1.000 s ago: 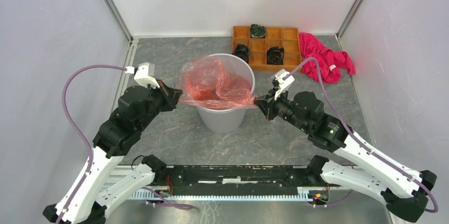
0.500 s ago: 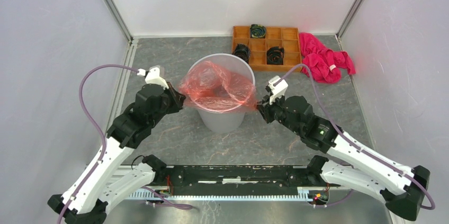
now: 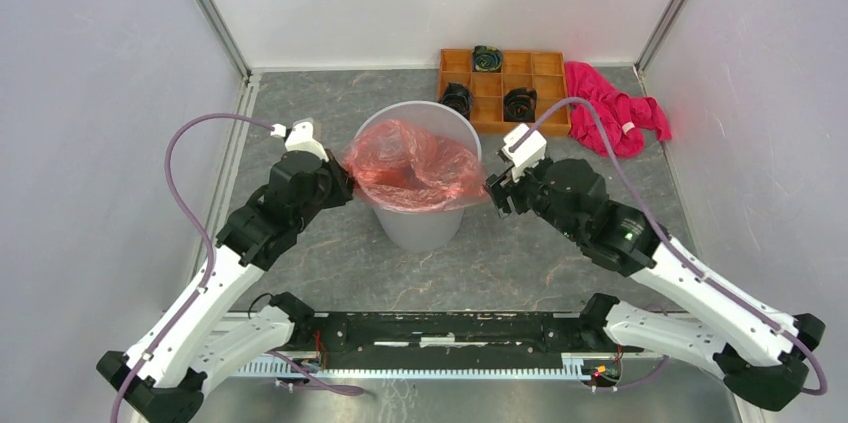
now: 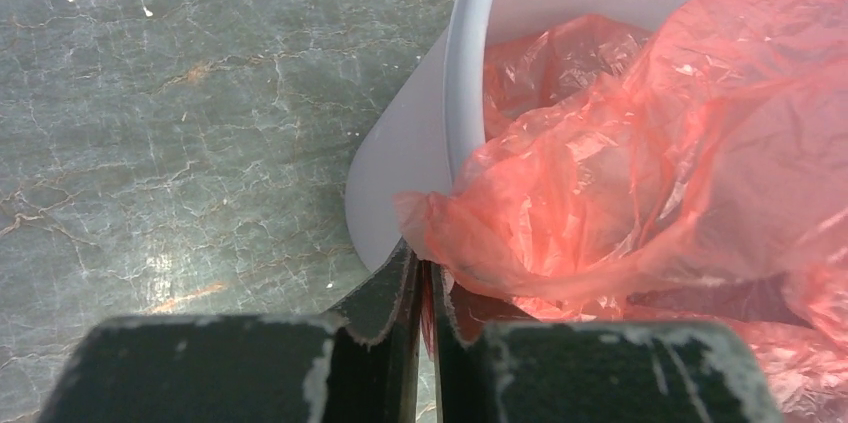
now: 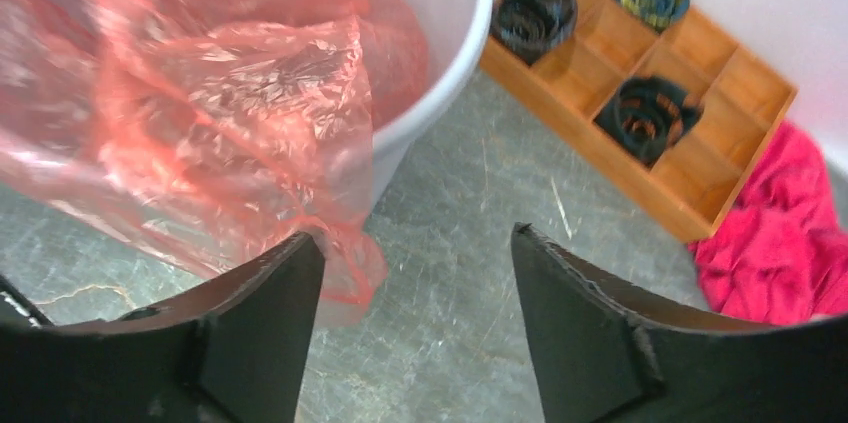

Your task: Put the trash bags into the trash bin

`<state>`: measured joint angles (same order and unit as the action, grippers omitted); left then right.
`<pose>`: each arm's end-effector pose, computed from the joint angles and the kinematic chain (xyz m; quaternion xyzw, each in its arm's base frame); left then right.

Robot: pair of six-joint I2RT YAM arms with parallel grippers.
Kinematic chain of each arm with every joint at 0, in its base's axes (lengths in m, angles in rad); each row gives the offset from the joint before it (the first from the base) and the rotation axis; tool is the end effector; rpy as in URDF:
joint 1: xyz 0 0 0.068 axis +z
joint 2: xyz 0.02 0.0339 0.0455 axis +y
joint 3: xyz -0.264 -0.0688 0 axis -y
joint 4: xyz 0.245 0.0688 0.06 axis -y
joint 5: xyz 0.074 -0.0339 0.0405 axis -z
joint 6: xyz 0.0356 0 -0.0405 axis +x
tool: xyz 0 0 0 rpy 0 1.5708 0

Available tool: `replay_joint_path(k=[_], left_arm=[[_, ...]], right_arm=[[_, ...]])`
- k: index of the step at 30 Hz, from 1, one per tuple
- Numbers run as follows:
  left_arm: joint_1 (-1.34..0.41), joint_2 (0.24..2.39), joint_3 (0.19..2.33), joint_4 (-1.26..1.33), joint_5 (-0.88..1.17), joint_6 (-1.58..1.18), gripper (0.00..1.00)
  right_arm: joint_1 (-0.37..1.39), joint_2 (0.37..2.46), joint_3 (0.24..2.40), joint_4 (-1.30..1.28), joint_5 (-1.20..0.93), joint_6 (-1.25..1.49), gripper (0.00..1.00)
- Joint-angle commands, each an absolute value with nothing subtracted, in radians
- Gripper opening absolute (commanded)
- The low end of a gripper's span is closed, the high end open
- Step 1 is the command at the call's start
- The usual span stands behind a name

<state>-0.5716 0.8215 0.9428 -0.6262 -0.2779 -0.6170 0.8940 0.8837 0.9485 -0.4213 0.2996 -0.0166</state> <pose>0.1490 -0.0842 0.3436 -0.0897 0.8512 -0.1829 0.4837 0.1299 0.1449 0.3556 -0.2806 0.7668 0.1287 0.5628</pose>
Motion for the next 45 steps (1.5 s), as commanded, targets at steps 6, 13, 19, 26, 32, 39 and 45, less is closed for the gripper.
replay_joint_path(k=[6, 13, 19, 26, 32, 39, 45], left_arm=[[-0.569, 0.782, 0.958, -0.609, -0.267, -0.558, 0.14], [-0.569, 0.715, 0.960, -0.665, -0.279, -0.572, 0.10], [-0.569, 0.684, 0.933, -0.693, -0.279, -0.574, 0.02], [-0.570, 0.663, 0.926, -0.714, -0.268, -0.581, 0.02], [-0.569, 0.591, 0.885, -0.747, -0.252, -0.628, 0.02], [-0.569, 0.562, 0.771, -0.704, -0.235, -0.686, 0.02], [-0.570, 0.628, 0.764, -0.687, -0.258, -0.758, 0.02]], right_arm=[[0.893, 0.959, 1.202, -0.409, 0.057, -0.167, 0.83], [0.893, 1.056, 1.271, -0.327, -0.087, -0.113, 0.85], [0.897, 1.074, 1.256, -0.347, -0.025, -0.076, 0.81], [0.896, 0.953, 1.133, -0.355, 0.065, -0.020, 0.46], [0.896, 0.818, 0.975, -0.289, 0.149, 0.073, 0.06], [0.897, 0.769, 0.765, -0.151, 0.208, 0.076, 0.00], [0.896, 0.742, 0.677, -0.101, 0.140, 0.037, 0.01]])
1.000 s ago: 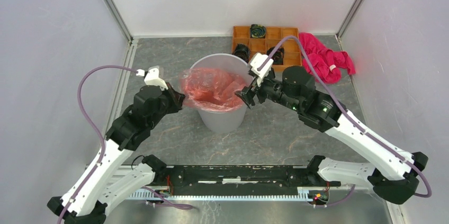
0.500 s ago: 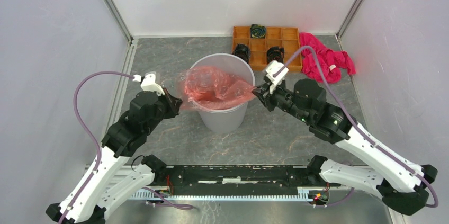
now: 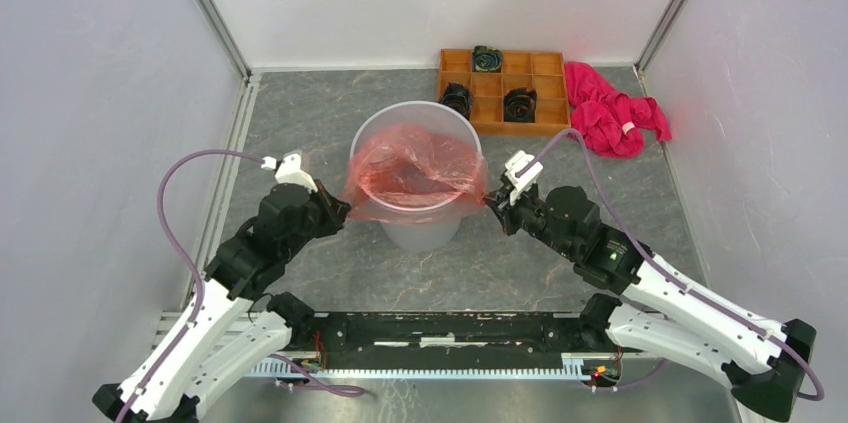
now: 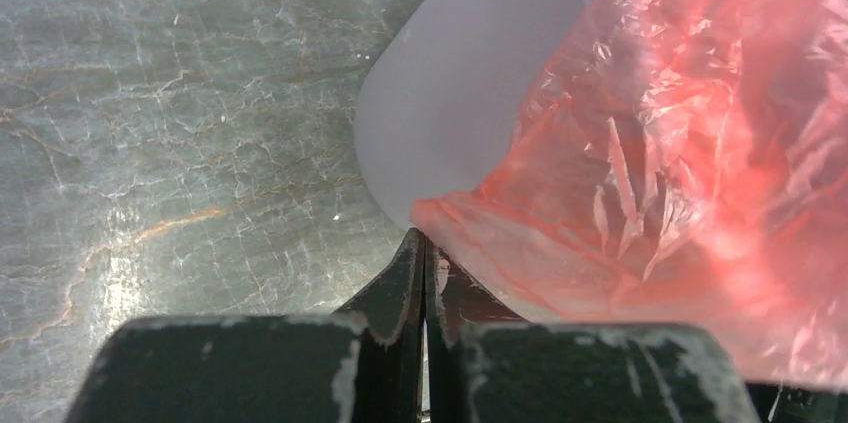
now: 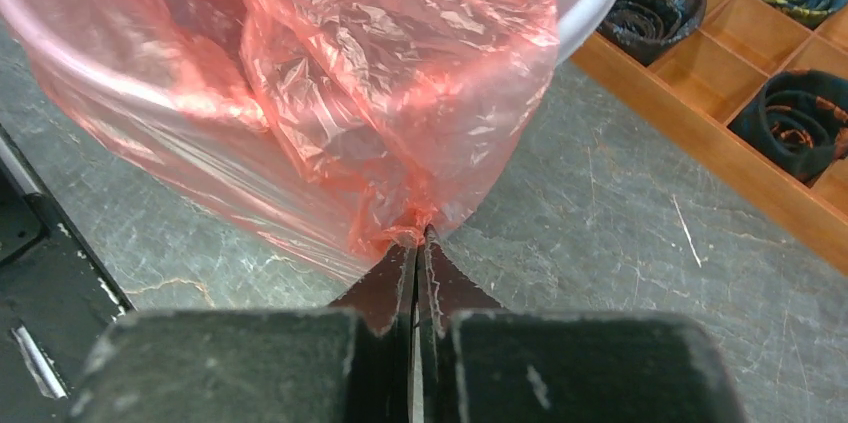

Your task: Put the trash bags into the trash bin

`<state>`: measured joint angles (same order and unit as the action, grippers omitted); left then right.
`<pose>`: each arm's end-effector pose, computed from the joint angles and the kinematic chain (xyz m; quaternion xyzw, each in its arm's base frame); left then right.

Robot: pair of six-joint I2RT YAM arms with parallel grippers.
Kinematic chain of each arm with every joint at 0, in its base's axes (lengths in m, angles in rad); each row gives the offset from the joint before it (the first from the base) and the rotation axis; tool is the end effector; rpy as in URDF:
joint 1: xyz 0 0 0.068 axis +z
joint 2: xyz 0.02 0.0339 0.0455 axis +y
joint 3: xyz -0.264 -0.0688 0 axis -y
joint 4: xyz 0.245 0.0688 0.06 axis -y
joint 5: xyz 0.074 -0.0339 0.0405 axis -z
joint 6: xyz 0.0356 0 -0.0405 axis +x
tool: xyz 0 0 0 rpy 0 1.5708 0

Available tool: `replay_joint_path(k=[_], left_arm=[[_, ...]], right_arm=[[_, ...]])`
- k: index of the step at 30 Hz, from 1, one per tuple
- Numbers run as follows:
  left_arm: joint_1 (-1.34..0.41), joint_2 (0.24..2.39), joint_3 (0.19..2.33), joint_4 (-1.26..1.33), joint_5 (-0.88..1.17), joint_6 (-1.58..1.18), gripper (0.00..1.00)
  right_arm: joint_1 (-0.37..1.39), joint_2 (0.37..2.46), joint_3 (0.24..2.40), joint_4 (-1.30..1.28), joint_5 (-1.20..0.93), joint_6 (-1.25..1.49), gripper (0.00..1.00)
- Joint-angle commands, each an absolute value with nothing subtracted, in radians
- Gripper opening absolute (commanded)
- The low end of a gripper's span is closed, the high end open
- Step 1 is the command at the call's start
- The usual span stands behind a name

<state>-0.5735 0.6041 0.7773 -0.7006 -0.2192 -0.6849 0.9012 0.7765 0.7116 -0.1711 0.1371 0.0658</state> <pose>0.1115 -0.0628 0.3101 -0.1024 0.8574 -0.2149 0.4563 0.1194 0.1430 0.3169 -0.2791 0.7334 0.2394 0.5717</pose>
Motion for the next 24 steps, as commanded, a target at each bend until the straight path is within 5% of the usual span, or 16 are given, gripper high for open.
replay_joint_path(k=[1, 5, 11, 18, 24], left_arm=[[-0.570, 0.625, 0.753, -0.680, -0.258, -0.771, 0.02], [-0.569, 0.607, 0.696, -0.596, -0.247, -0.785, 0.02], [-0.569, 0.700, 0.726, -0.551, -0.277, -0.741, 0.02], [-0.569, 0.672, 0.743, -0.549, -0.264, -0.729, 0.02], [-0.569, 0.678, 0.754, -0.559, -0.248, -0.721, 0.02]], right_arm=[[0.896, 0.727, 0.655, -0.087, 0.132, 0.035, 0.01], [0.895, 0.719, 0.586, -0.020, 0.219, 0.034, 0.06], [0.896, 0.828, 0.750, -0.203, 0.352, -0.038, 0.46], [0.895, 0.706, 0.868, -0.420, 0.177, -0.137, 0.82], [0.896, 0.698, 0.974, -0.396, 0.049, -0.194, 0.95]])
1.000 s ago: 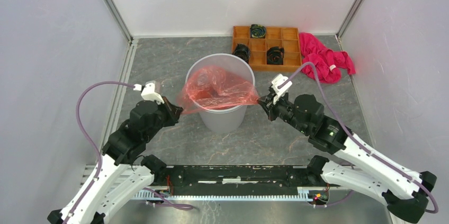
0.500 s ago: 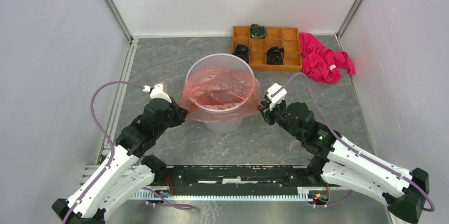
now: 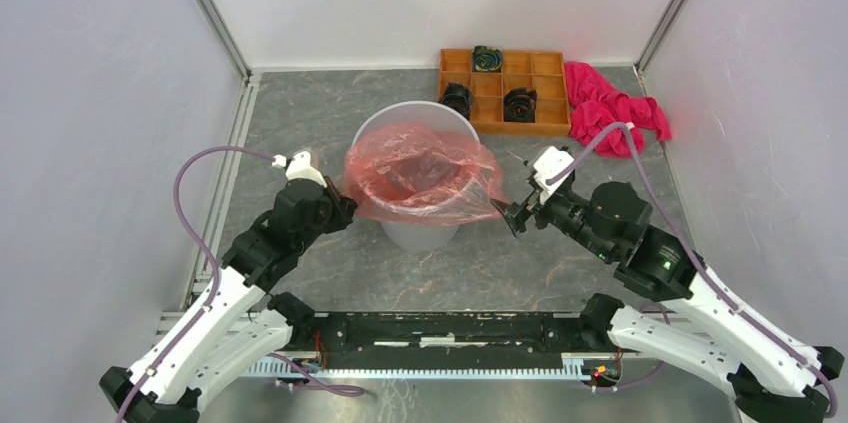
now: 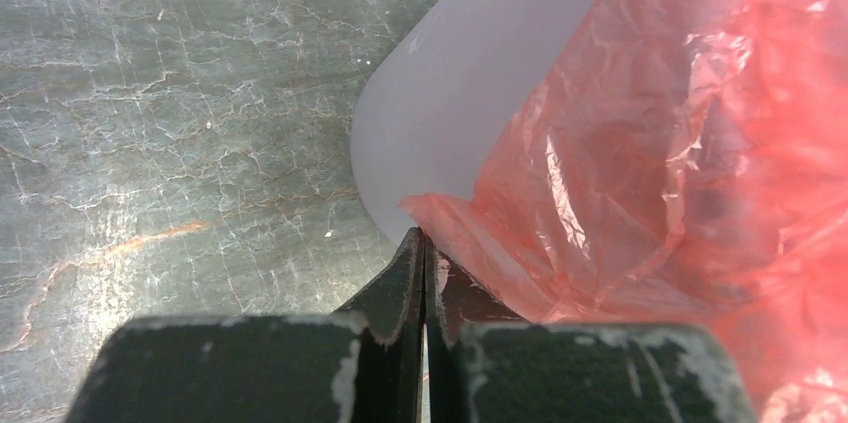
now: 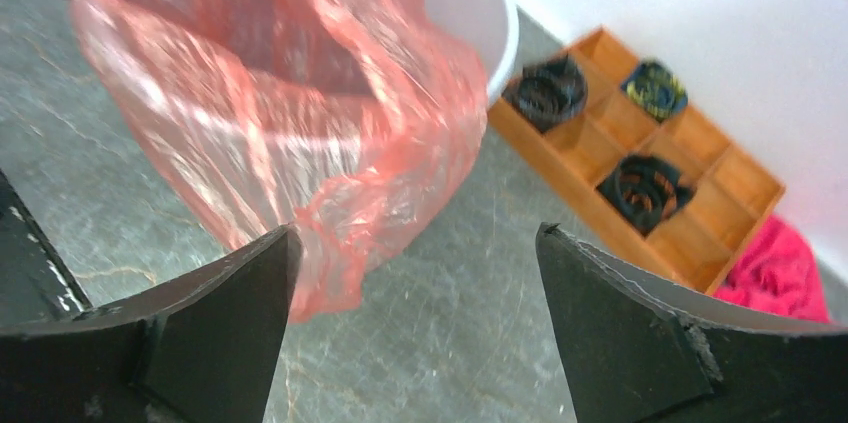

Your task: Put the trash bags into the trash bin

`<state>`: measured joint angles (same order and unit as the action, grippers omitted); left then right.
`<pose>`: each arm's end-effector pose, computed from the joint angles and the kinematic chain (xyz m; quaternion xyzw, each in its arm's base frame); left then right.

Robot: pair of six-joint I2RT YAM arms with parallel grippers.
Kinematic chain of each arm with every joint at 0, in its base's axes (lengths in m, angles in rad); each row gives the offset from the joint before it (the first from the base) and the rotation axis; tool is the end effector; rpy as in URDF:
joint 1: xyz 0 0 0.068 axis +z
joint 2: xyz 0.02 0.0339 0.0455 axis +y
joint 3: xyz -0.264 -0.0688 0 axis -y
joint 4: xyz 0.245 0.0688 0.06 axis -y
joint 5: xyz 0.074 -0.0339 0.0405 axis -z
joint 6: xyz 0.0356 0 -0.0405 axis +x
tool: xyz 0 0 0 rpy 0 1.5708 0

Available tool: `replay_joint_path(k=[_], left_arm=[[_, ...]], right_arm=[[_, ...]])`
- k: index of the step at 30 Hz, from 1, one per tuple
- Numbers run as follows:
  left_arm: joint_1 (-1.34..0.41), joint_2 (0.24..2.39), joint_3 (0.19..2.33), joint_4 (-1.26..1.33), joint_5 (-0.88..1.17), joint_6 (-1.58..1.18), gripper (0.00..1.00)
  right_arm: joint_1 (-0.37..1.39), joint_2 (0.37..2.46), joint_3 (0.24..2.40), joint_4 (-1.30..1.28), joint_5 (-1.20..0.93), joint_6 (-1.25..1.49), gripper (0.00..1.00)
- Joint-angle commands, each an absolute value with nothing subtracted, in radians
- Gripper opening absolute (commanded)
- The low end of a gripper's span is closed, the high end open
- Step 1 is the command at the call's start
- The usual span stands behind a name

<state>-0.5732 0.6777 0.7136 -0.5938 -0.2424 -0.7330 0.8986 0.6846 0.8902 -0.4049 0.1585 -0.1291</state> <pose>0.1299 -0.0737 0.2903 -0.1277 0.8606 -0.2086 0.4467 0.0978 0.1139 0.3676 -0.3356 0.6965 0.1801 0.6081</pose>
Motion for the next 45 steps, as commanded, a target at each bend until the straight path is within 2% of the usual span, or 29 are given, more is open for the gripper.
replay_joint_path(k=[1, 9, 14, 17, 25, 27, 30, 32, 34, 36, 39, 42, 45], left_arm=[[-0.570, 0.678, 0.755, -0.559, -0.252, -0.718, 0.02], [-0.569, 0.662, 0.756, -0.578, -0.278, -0.713, 0.02], [-0.569, 0.669, 0.768, -0.581, -0.265, -0.712, 0.02], [-0.569, 0.672, 0.769, -0.581, -0.259, -0.712, 0.02], [-0.569, 0.665, 0.768, -0.593, -0.265, -0.709, 0.02], [-0.569, 0.667, 0.773, -0.594, -0.267, -0.707, 0.02], [-0.569, 0.676, 0.786, -0.596, -0.264, -0.707, 0.02], [-0.569, 0.678, 0.801, -0.618, -0.262, -0.711, 0.09], [-0.569, 0.666, 0.818, -0.660, -0.264, -0.723, 0.19], [-0.569, 0.630, 0.835, -0.704, -0.270, -0.737, 0.34], [-0.569, 0.556, 0.895, -0.775, -0.271, -0.742, 0.63], [-0.570, 0.506, 0.966, -0.801, -0.269, -0.722, 0.81], [-0.569, 0.507, 1.035, -0.765, -0.225, -0.635, 0.94]], right_arm=[[0.895, 0.708, 0.989, -0.383, 0.032, -0.201, 0.96], [0.896, 0.740, 1.024, -0.399, 0.142, -0.172, 0.96], [0.897, 0.805, 1.050, -0.272, 0.034, -0.151, 0.96], [0.895, 0.905, 1.080, -0.217, 0.017, -0.149, 0.91], [0.897, 1.049, 1.120, -0.136, 0.151, -0.156, 0.68], [0.896, 1.049, 1.104, -0.097, 0.186, -0.131, 0.55], [0.896, 1.047, 1.092, -0.060, 0.229, -0.103, 0.24], [0.895, 1.045, 1.094, -0.048, 0.251, -0.084, 0.09], [0.897, 1.048, 1.104, -0.044, 0.247, -0.076, 0.01], [0.895, 1.063, 1.119, -0.057, 0.239, -0.075, 0.01], [0.896, 1.080, 1.134, -0.072, 0.255, -0.075, 0.01], [0.895, 1.079, 1.133, -0.065, 0.256, -0.075, 0.01], [0.896, 1.080, 1.142, -0.063, 0.248, -0.072, 0.01]])
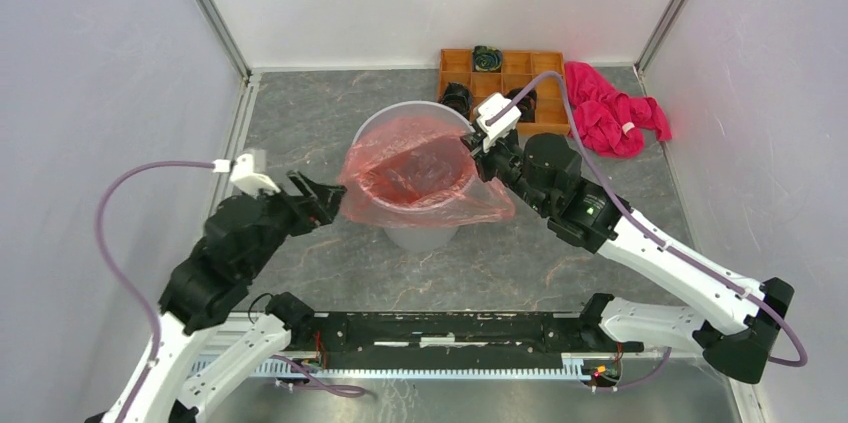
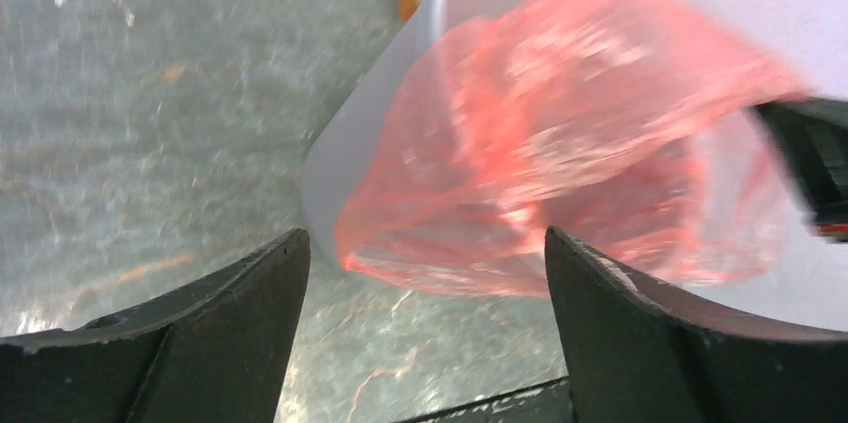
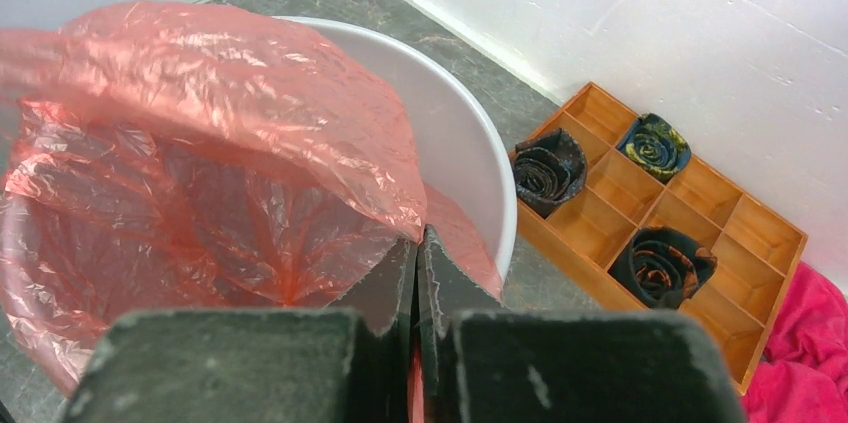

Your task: Put the trash bags into the trash bin

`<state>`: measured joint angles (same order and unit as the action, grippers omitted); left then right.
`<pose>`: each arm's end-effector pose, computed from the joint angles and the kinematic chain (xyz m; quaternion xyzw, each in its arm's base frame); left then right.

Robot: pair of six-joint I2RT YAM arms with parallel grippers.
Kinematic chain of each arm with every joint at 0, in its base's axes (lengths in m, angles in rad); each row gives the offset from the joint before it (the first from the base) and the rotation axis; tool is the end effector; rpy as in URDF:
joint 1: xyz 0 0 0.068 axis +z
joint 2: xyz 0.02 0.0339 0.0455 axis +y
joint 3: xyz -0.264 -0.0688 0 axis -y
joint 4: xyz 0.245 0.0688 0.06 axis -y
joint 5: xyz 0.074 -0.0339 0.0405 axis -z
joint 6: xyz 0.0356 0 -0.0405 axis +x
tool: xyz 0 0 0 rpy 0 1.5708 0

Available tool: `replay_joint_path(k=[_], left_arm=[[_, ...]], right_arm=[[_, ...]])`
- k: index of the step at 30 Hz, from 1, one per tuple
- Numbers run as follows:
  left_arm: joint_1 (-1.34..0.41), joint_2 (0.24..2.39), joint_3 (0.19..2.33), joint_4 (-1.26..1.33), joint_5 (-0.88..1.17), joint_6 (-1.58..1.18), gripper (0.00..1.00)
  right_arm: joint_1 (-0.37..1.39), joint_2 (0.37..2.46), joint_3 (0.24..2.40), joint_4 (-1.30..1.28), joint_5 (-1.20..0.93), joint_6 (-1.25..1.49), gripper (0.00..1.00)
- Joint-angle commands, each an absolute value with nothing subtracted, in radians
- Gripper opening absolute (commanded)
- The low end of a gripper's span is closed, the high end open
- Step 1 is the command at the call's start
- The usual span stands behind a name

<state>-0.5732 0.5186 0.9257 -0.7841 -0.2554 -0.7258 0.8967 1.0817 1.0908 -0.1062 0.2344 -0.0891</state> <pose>0.0828 -0.0428 0.3565 -0.1339 0.8125 -0.2533 0.5077 0.1616 0.1890 0.3982 -0.2788 0.6851 0.1826 0.6477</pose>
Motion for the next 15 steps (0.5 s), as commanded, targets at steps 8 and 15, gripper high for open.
replay_joint_path(k=[8, 15], left_arm=[[-0.570, 0.787, 1.229, -0.728, -0.089, -0.282, 1.00], [-0.571, 0.878, 1.278, -0.703, -0.021, -0.135, 1.00]], right_arm=[[0.896, 1.102, 1.172, -0.071, 0.235, -0.050, 0.01], [0.894, 1.142, 1.220, -0.112, 0.268, -0.026, 0.01]])
